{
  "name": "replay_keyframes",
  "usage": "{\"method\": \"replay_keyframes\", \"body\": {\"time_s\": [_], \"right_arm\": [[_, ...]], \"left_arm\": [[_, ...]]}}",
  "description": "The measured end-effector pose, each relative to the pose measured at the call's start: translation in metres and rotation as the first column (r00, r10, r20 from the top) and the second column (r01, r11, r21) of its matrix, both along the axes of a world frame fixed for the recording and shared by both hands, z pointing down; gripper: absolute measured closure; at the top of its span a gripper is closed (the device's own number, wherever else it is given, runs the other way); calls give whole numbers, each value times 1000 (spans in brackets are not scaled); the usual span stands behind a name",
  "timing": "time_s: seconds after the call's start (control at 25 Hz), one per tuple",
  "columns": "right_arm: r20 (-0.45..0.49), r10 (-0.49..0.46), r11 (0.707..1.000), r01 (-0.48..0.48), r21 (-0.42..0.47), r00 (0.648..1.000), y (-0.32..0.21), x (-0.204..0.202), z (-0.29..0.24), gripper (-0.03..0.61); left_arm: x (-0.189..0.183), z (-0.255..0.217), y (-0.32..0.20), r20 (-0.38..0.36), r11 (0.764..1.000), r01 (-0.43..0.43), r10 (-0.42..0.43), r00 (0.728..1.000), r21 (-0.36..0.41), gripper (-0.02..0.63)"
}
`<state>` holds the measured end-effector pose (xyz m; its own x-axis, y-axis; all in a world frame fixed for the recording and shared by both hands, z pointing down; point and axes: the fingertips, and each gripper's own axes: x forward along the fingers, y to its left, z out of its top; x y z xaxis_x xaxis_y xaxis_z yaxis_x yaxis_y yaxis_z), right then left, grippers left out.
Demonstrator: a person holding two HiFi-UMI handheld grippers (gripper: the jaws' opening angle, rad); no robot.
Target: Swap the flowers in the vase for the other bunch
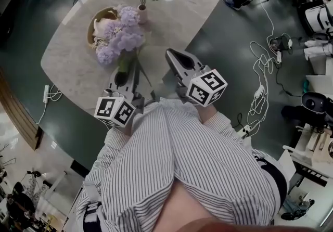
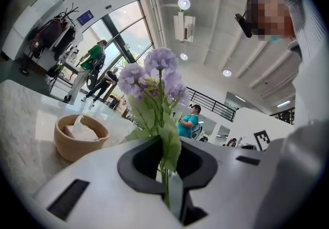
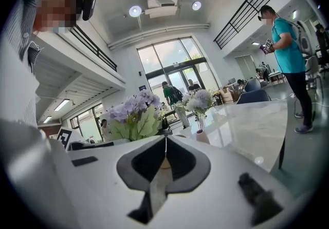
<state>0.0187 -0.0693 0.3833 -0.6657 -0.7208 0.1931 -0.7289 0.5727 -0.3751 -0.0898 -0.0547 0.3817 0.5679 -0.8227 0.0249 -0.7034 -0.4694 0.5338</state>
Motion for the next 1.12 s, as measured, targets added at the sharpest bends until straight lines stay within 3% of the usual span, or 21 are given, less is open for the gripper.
{"method": "replay_keyframes", "body": {"time_s": [0.56,1.12], "right_arm": [[20,-60,998,60,-14,998,-53,3,1,561],[19,-143,988,144,-57,990,-125,-3,28,561]], "left_arm": [[5,1,-41,28,998,57,-57,998,-15,566],[-8,19,-97,23,982,184,-183,983,-32,568]]}}
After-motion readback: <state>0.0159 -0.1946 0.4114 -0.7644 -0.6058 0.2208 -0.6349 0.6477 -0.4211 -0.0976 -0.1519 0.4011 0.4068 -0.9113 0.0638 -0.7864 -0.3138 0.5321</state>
